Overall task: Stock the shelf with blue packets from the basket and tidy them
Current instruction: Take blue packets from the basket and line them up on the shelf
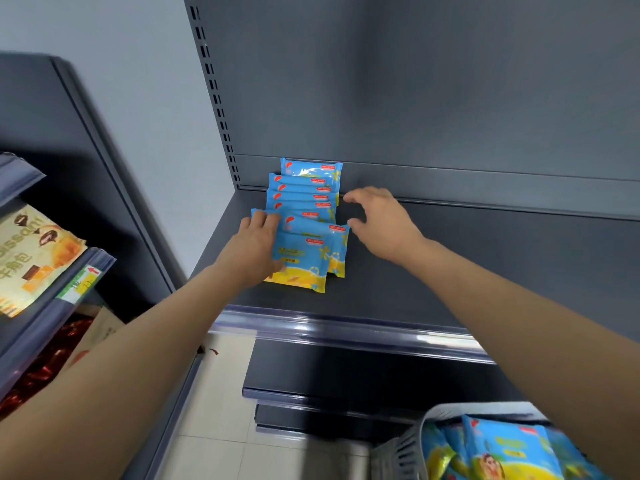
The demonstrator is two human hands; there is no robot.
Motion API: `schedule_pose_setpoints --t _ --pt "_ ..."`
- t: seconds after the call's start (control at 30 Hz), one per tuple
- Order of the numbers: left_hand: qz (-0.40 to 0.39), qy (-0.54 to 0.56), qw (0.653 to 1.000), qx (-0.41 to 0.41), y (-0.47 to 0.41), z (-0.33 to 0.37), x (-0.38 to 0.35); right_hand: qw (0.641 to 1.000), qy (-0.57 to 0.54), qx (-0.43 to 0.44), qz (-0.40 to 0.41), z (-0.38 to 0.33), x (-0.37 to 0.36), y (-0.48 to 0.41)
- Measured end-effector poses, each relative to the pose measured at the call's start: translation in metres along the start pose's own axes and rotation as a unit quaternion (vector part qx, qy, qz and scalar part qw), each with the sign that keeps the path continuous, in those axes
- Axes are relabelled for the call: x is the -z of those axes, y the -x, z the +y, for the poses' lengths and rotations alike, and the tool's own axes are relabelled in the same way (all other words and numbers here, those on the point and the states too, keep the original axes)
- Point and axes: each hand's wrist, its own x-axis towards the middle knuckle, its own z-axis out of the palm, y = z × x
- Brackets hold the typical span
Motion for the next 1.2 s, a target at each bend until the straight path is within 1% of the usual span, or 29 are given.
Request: schedule_pose_setpoints --t 0.07,0.13,0.2,0.27,0.37,0.47,0.57,0.67,0.8,0.87,0.9,0.97,1.1,1.2 --pt "-0.004 -0.011 1.0 0.007 0.008 0.004 0.003 1.0 0.011 0.01 0.001 -0.002 0.005 0.01" --pt "0.011 -0.023 1.0 0.011 0.016 0.013 0.009 1.0 0.022 0.017 0.009 -0.004 0.012 0.022" --pt "0.044 -0.038 0.998 0.0 0.025 0.03 0.018 0.999 0.041 0.02 0.028 -0.006 0.02 0.035" --pt "0.103 -0.047 0.993 -0.029 0.036 0.054 0.03 0.995 0.072 0.023 0.063 -0.007 0.032 0.051" --pt "0.204 -0.04 0.974 -0.087 0.058 0.1 0.052 0.984 0.119 0.035 0.128 -0.009 0.055 0.082" --pt "0.274 -0.035 0.95 -0.149 0.086 0.152 0.075 0.971 0.16 0.038 0.173 -0.009 0.089 0.12" --pt "0.323 -0.061 0.924 -0.195 0.115 0.2 0.096 0.96 0.182 0.04 0.211 -0.005 0.129 0.161" --pt "0.366 -0.074 0.902 -0.217 0.146 0.242 0.111 0.948 0.2 0.045 0.244 0.001 0.165 0.203" --pt "0.392 -0.061 0.89 -0.226 0.185 0.289 0.108 0.933 0.207 0.049 0.291 0.014 0.192 0.26" --pt "0.384 -0.039 0.893 -0.23 0.202 0.309 0.095 0.93 0.206 0.049 0.3 0.025 0.195 0.287" --pt "0.368 -0.022 0.899 -0.235 0.209 0.319 0.086 0.933 0.204 0.046 0.293 0.032 0.194 0.299" --pt "0.304 0.005 0.921 -0.246 0.22 0.335 0.06 0.945 0.197 0.033 0.258 0.048 0.186 0.321" --pt "0.138 -0.001 0.956 -0.258 0.231 0.349 -0.003 0.97 0.202 0.0 0.138 0.087 0.151 0.353" --pt "0.041 0.013 0.969 -0.243 0.23 0.346 -0.049 0.984 0.171 -0.023 0.035 0.117 0.115 0.37"
